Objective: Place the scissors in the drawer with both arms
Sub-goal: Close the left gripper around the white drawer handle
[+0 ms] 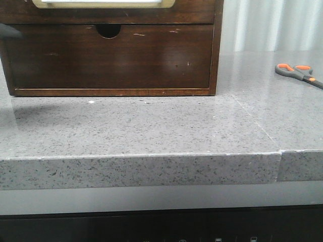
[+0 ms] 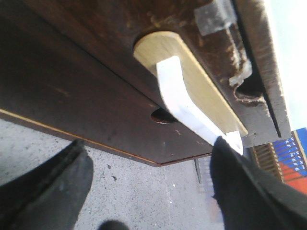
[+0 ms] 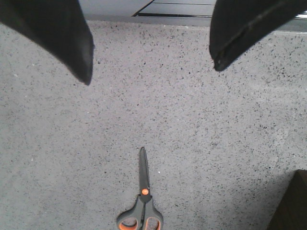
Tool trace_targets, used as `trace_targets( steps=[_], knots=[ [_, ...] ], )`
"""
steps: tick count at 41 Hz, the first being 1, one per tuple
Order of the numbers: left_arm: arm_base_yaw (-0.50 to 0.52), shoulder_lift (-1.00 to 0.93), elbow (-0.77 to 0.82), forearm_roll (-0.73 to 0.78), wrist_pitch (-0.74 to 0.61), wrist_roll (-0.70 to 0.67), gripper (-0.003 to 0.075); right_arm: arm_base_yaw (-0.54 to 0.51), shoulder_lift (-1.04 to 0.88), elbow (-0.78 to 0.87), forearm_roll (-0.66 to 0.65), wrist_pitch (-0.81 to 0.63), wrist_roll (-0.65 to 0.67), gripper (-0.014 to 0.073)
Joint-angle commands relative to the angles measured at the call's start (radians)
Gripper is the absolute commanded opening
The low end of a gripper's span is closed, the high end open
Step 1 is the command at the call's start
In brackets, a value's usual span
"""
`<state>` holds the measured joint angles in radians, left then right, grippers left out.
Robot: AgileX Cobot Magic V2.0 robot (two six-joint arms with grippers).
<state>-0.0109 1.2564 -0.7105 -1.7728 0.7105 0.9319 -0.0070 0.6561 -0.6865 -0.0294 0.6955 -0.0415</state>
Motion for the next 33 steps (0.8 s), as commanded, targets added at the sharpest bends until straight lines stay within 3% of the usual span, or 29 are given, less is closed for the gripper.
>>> trace_targets(
  steps=[1, 6, 24, 27, 33],
  knots=[
    [0.001, 0.033, -0.071, -0.087, 0.091, 0.011, 0.0452, 0.003, 0.005, -0.034, -0.001, -0.057, -0.012, 0.0532],
    [0.001, 0.093, -0.122, -0.087, 0.130, 0.008, 0.0416, 0.003, 0.005, -0.034, -0.001, -0.057, -0.012, 0.0532],
    [0.001, 0.203, -0.240, -0.087, 0.162, -0.056, 0.0398, 0.003, 0.005, -0.034, -0.001, -0.057, -0.012, 0.0532],
    [0.001, 0.203, -0.241, -0.087, 0.159, -0.073, 0.0363, 0.003, 0.005, -0.034, -0.001, -0.057, -0.012, 0.0532],
    [0.001, 0.203, -0.241, -0.087, 0.166, -0.083, 0.0205, 0.003, 0.005, -0.034, -0.001, -0.057, -0.012, 0.0532]
  ],
)
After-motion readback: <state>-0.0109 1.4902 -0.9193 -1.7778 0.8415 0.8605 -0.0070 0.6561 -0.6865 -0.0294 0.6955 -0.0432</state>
